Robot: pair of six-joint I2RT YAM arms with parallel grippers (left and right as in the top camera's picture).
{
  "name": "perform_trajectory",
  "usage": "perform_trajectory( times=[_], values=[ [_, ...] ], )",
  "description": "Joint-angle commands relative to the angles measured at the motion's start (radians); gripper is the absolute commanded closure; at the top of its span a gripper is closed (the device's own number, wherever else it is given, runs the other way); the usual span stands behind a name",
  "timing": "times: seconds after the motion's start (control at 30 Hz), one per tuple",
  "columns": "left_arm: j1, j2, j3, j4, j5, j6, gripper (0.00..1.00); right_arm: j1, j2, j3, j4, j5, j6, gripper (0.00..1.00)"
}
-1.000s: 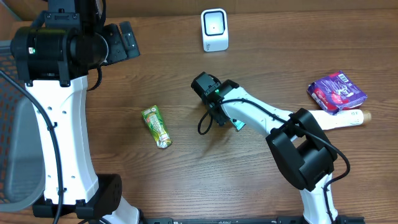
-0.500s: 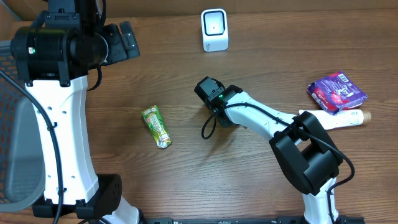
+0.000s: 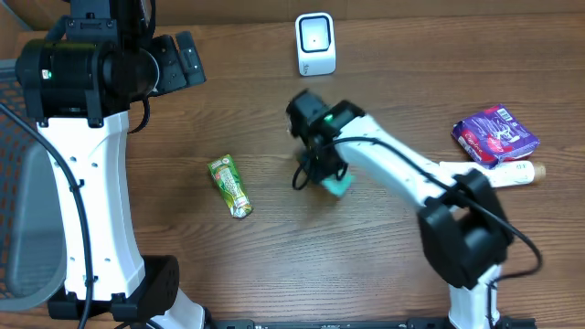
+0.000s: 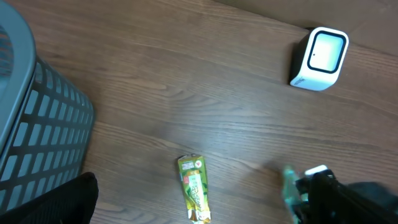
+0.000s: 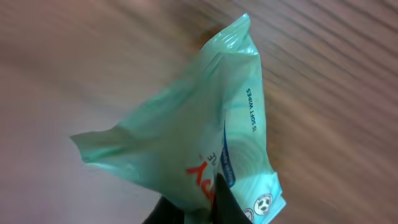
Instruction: Scan the item barcode
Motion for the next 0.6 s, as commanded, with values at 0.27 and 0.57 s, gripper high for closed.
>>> perform_trajectory(
  times=[0.27, 0.57],
  values=[
    [0.0, -0.002, -0.002, 0.001, 0.005, -0.011, 0.0, -0.198, -0.09, -0.113, 0.204, -0.933, 0.167, 0.96],
    [0.0, -0.002, -0.002, 0.001, 0.005, -0.011, 0.01, -0.219, -0.004, -0.299, 0.418, -0.951, 0.245, 0.96]
  ],
)
